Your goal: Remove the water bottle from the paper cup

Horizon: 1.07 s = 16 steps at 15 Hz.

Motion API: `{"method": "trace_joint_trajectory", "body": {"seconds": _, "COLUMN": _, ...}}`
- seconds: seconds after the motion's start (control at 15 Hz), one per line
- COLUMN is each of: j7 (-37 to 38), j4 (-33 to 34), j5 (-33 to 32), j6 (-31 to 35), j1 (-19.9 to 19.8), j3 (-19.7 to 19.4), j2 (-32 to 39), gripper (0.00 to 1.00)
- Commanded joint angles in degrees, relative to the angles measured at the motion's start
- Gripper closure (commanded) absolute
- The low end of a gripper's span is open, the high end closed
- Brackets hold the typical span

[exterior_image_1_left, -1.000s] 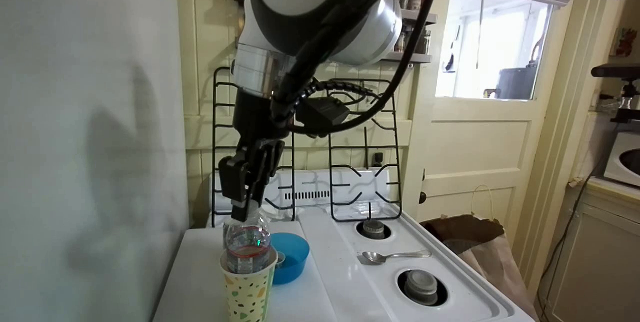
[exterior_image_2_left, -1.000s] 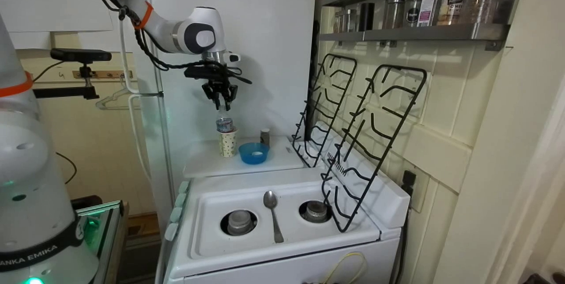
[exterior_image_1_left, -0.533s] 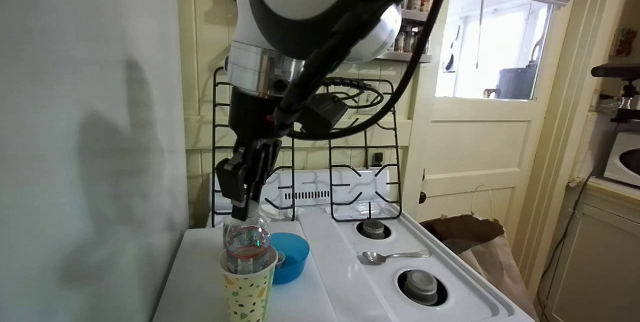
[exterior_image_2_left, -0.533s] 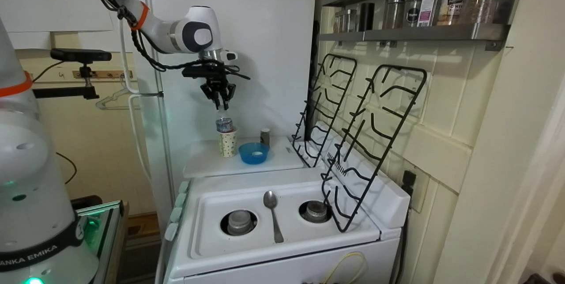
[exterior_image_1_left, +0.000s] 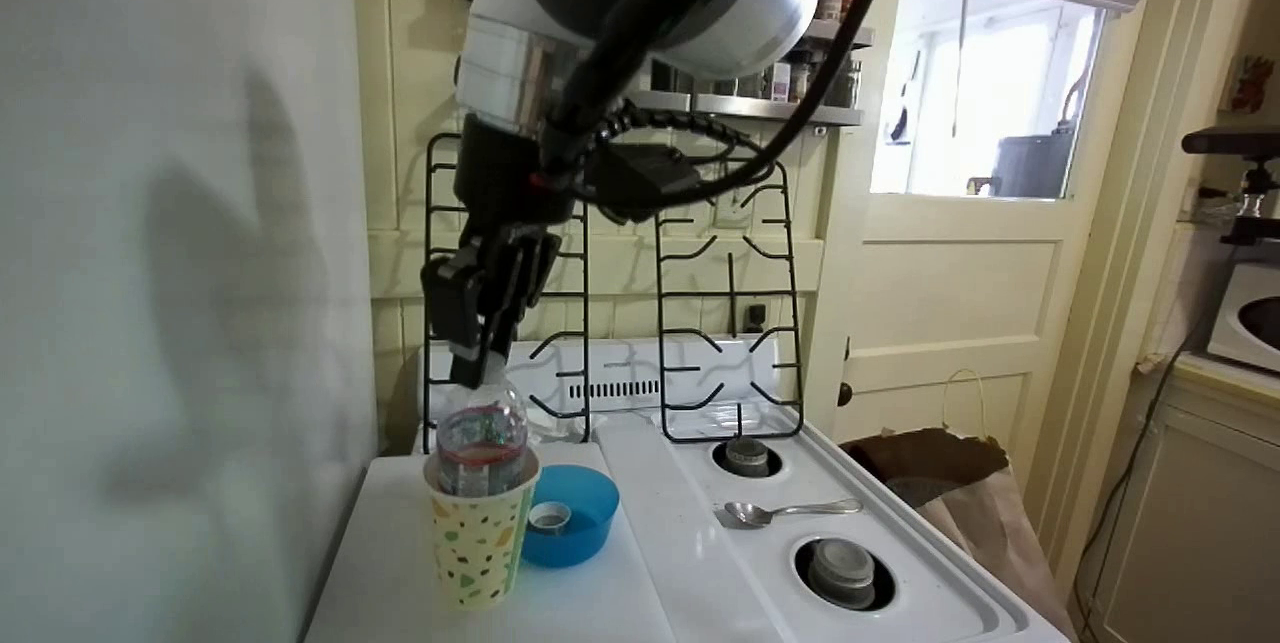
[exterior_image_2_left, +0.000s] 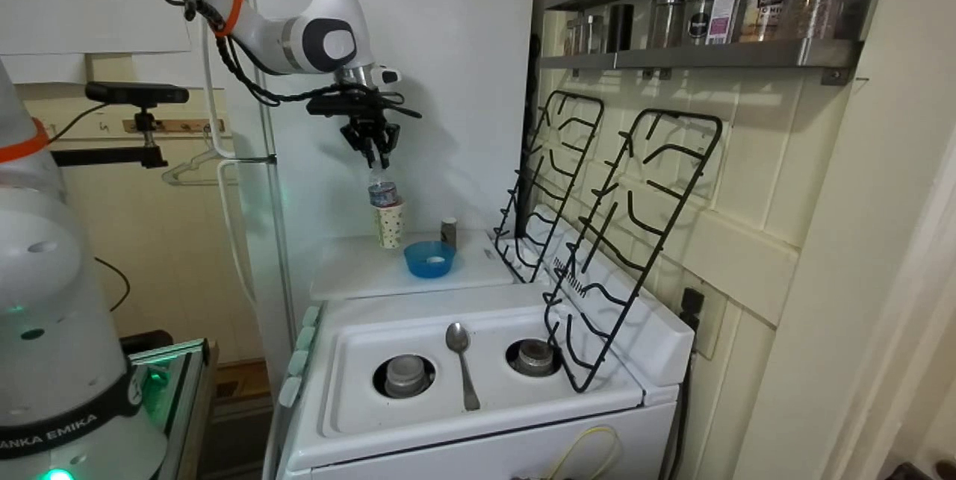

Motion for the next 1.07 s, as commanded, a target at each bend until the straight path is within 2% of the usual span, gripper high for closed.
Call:
{"method": "trace_joint_trajectory", "body": {"seconds": 0.0, "j7": -2.22, "j4": 1.47, "j5": 4.39, "j6": -0.88, "j1": -0.11, "j3": -1.29, "j2": -4.70, "gripper": 0.92}}
{"method": "trace_joint_trajectory", "body": {"seconds": 0.13, "j7": -0.06, "j4": 1.92, "j5": 2.86, "j6": -0.92, "j1": -0.76, "j3": -1.34, "j2": -5.14, "gripper": 0.92}}
{"method": "trace_joint_trajectory", "body": {"seconds": 0.2, "j7": -11.20, "j4": 2.78, "j5": 12.77, "j6": -4.41, "j1": 2.47, "j3": -3.90, "j2": -4.93, "gripper": 0.92}}
{"method": "trace_joint_trajectory", "body": {"seconds": 0.27, "j7": -13.31, "j4": 2.46, "j5": 14.43, "j6": -5.43, "j1": 2.74, "j3": -4.27, "j2": -5.42, "gripper": 0.92}}
{"method": "trace_joint_trajectory", "body": {"seconds": 0.33, "j7": -6.79, "j4": 2.53, "j5": 7.91, "j6": -6.56, "j1": 0.03, "j3": -2.57, "j2": -4.95, "gripper": 0.92}}
{"method": "trace_joint_trajectory", "body": {"seconds": 0.4, "j7": -0.97, "j4": 1.19, "j5": 1.40, "j6": -3.23, "j1": -2.05, "j3": -1.04, "j2": -5.49, "gripper": 0.92}}
{"method": "trace_joint_trajectory", "body": {"seconds": 0.47, "j7": -2.55, "j4": 1.79, "j5": 2.58, "j6": -6.00, "j1": -1.40, "j3": -1.57, "j2": -5.09, "gripper": 0.92}}
{"method": "trace_joint_trajectory", "body": {"seconds": 0.53, "j7": -10.42, "j4": 2.94, "j5": 10.09, "j6": -10.11, "j1": 1.06, "j3": -3.67, "j2": -4.50, "gripper": 0.92}}
{"method": "trace_joint_trajectory", "body": {"seconds": 0.6, "j7": -13.34, "j4": 3.06, "j5": 12.81, "j6": -11.01, "j1": 1.52, "j3": -4.29, "j2": -4.31, "gripper": 0.92}}
{"method": "trace_joint_trajectory", "body": {"seconds": 0.67, "j7": -4.81, "j4": 1.89, "j5": 5.36, "j6": -7.94, "j1": -1.12, "j3": -2.10, "j2": -4.49, "gripper": 0.92}}
{"method": "trace_joint_trajectory", "body": {"seconds": 0.73, "j7": -3.50, "j4": 1.58, "j5": 4.10, "j6": -6.48, "j1": -1.53, "j3": -1.78, "j2": -4.30, "gripper": 0.92}}
{"method": "trace_joint_trajectory", "body": {"seconds": 0.8, "j7": -15.34, "j4": 2.74, "j5": 14.91, "j6": -11.55, "j1": 1.72, "j3": -4.43, "j2": -4.27, "gripper": 0.92}}
{"method": "trace_joint_trajectory", "body": {"seconds": 0.87, "j7": -16.68, "j4": 2.98, "j5": 16.42, "j6": -12.25, "j1": 1.85, "j3": -4.52, "j2": -3.97, "gripper": 0.92}}
{"method": "trace_joint_trajectory", "body": {"seconds": 0.93, "j7": -4.87, "j4": 0.93, "j5": 4.72, "j6": -4.79, "j1": -1.58, "j3": -1.31, "j2": -4.33, "gripper": 0.92}}
{"method": "trace_joint_trajectory", "body": {"seconds": 1.0, "j7": -4.96, "j4": 1.13, "j5": 5.07, "j6": -4.68, "j1": -1.55, "j3": -1.52, "j2": -3.66, "gripper": 0.92}}
